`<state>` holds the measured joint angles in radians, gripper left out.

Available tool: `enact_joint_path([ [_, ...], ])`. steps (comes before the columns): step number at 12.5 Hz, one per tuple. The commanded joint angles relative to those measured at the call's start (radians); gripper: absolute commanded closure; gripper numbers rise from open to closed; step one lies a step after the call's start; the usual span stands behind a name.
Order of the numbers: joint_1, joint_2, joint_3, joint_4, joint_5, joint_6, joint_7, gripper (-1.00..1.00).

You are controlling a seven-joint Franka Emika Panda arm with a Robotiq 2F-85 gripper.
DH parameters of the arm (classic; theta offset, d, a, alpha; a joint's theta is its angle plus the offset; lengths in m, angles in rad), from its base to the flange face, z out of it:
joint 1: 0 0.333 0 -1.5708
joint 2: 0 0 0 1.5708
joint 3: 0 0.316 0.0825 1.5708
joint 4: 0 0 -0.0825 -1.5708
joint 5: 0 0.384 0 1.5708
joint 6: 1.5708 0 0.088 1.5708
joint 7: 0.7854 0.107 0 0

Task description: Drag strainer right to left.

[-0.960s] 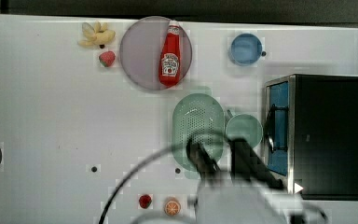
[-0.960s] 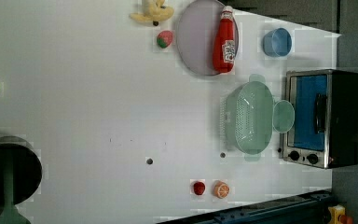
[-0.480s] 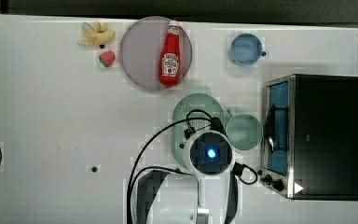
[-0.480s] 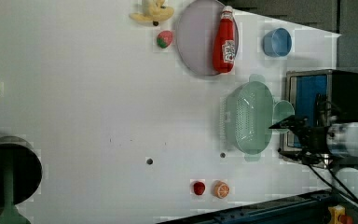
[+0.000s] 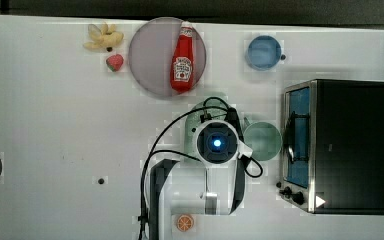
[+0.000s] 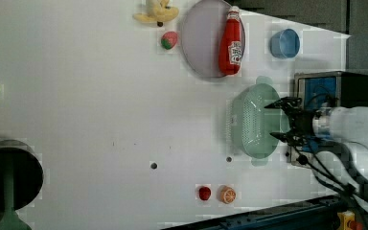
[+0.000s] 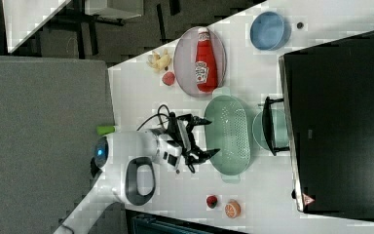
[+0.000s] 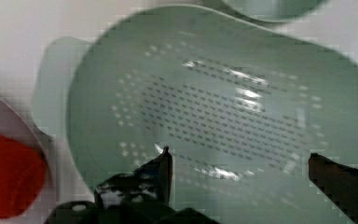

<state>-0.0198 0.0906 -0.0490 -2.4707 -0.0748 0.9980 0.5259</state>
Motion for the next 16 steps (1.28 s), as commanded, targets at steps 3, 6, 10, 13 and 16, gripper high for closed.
enact_joint_path([
  [3,0.02,0.179,0.018,-0.024,0.027,0.203,0.148,-1.0],
  [6,0.04,0.239,0.02,-0.023,0.028,0.265,0.208,-1.0],
  [10,0.056,0.258,0.034,-0.02,0.028,0.27,0.238,-1.0],
  [13,0.076,0.259,0.052,-0.02,0.029,0.276,0.262,-1.0],
  [16,0.106,0.259,0.061,-0.018,0.03,0.277,0.316,-1.0],
])
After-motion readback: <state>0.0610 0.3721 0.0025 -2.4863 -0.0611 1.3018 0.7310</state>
